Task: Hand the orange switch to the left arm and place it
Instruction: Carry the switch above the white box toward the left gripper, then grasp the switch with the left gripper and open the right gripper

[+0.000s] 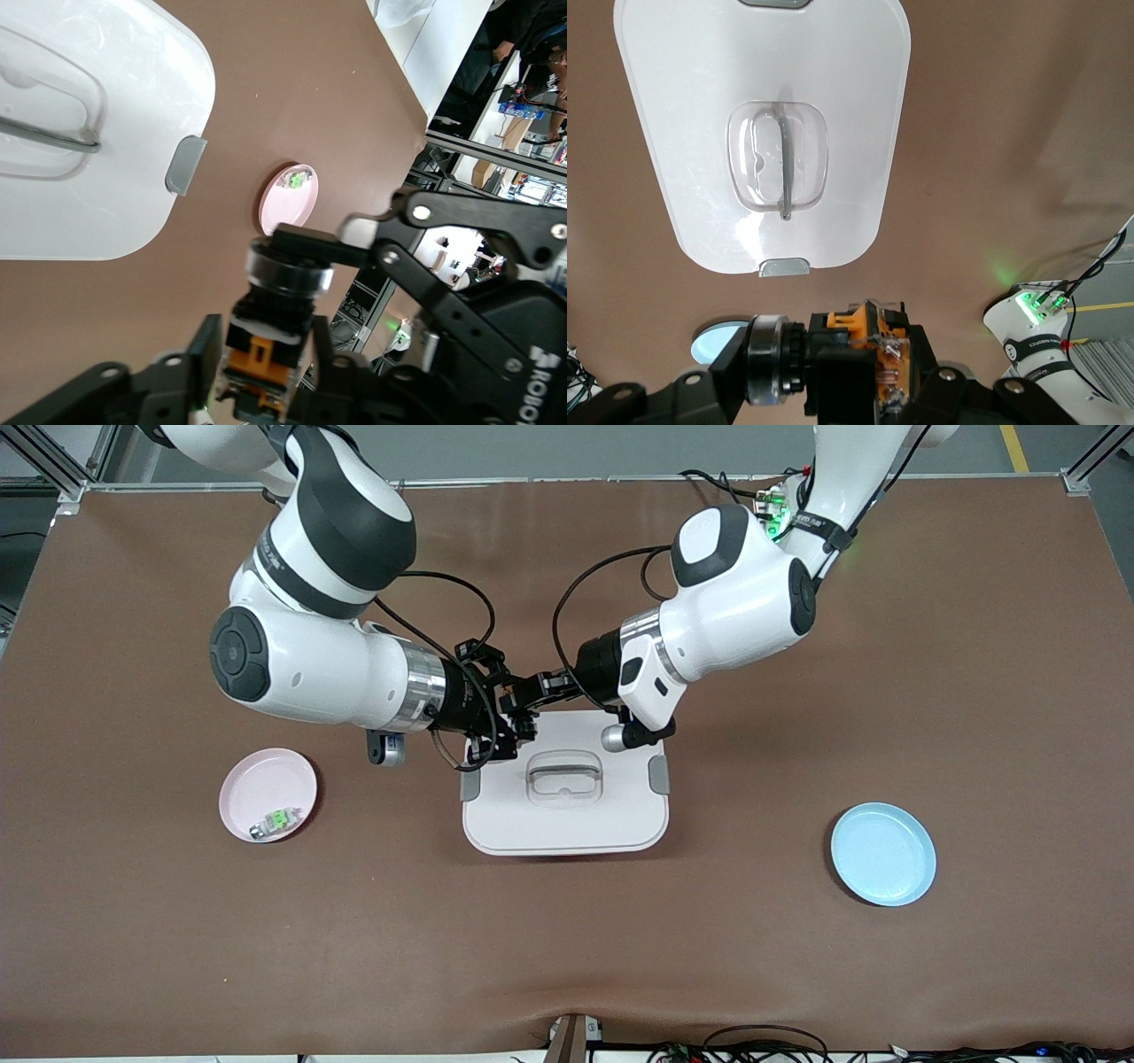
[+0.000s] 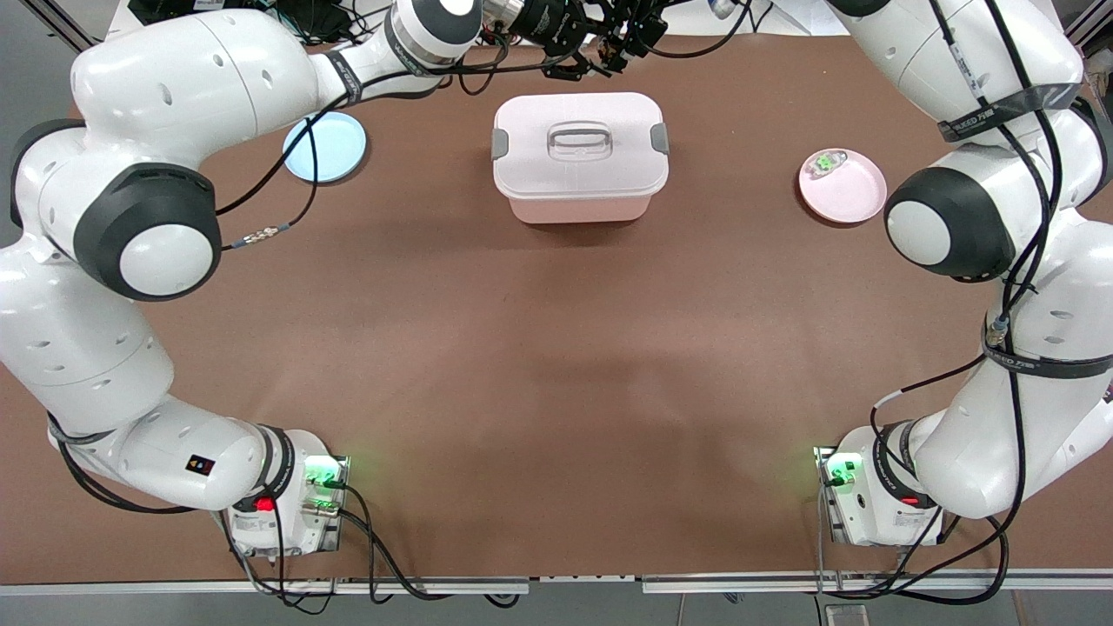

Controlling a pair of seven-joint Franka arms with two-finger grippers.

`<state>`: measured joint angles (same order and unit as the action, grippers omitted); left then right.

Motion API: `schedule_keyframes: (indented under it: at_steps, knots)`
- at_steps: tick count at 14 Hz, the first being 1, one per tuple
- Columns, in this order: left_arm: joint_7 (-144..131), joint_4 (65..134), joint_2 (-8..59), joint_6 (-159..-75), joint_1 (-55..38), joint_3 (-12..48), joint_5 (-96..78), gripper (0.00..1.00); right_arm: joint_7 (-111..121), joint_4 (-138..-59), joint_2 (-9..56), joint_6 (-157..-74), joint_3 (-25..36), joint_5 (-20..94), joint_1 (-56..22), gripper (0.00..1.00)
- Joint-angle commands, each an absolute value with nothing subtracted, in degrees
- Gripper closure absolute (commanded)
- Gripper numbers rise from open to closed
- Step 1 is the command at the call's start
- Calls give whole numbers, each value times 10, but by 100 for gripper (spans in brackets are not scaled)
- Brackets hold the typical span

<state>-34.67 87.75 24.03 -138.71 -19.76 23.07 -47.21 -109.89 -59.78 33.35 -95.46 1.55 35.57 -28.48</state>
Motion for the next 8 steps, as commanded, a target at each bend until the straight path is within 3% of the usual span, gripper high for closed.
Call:
schedule_keyframes:
  at_steps: [1,2,6,8]
  knots:
    - [-338,877,244,-1396,-202,230,-483,89,-1122,-552,354,-954,18,369,-286,100]
    - [-338,877,244,-1397,-202,230,-483,100,-1122,-552,354,-954,18,370,-286,100]
    - [-338,877,243,-1397,-200,230,-481,100,-1121,-552,357,-954,18,372,-285,97]
    - [-337,877,243,-1397,-200,230,-480,100,-1121,-552,358,-958,18,372,-286,44]
